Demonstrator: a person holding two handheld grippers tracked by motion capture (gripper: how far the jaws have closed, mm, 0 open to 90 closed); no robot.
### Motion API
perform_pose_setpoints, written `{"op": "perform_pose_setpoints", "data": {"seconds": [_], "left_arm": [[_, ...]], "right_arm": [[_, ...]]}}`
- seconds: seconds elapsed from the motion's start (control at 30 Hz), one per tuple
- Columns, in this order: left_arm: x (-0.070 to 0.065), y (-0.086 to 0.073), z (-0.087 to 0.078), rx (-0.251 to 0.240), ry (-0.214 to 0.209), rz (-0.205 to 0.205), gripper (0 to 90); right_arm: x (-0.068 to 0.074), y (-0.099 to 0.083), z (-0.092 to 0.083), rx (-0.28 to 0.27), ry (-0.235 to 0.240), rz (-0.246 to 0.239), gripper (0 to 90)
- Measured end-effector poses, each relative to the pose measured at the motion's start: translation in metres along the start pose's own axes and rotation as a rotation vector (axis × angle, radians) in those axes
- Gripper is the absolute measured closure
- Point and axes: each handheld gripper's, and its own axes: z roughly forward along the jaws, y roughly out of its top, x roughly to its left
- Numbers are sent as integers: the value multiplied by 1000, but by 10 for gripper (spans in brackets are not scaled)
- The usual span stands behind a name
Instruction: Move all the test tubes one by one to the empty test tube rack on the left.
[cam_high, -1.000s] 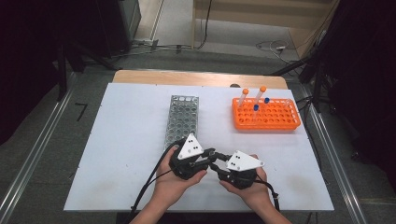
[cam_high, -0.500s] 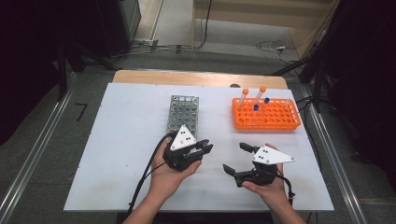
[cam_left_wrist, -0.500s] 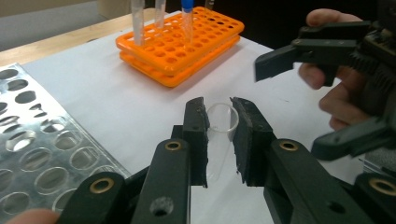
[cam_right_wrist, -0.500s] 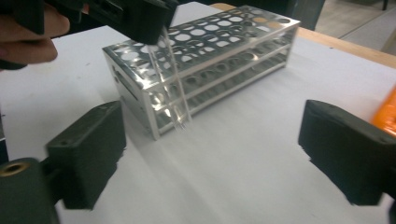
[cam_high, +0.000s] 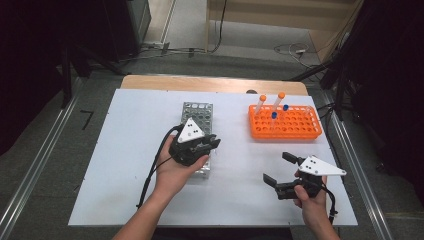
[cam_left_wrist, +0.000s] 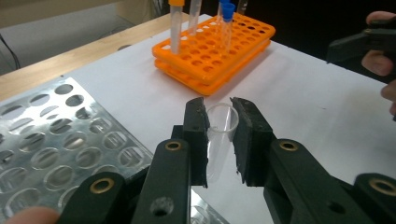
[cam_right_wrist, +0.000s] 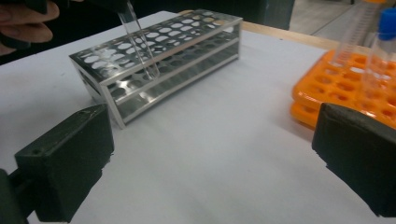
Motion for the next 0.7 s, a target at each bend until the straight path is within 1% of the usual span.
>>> {"op": "perform_pose_setpoints", "data": {"seconds": [0.03,0.1,0.27,0.33,0.4,0.53,0.7], "left_arm": [[3,1,-1,5,6,5,764],[8,3,-1,-4,14,-5,764],[21,8,1,-8,37,-7,764],[27,10,3,-15,41,-22,764],[32,13,4,-19,46,-29,764],[40,20,6,-25,41,-39,764],[48,33,7,-37,54,-29,765]], "right_arm": [[0,0,0,0,0,0,0],[-6,-4,-5,7,-9,9,0],[-19,-11,-14,15,-30,21,0],[-24,-12,-14,15,-29,34,0],[-27,-13,-14,16,-35,48,0],[-31,-15,-14,20,-39,55,0],[-33,-15,-14,22,-45,57,0]]}}
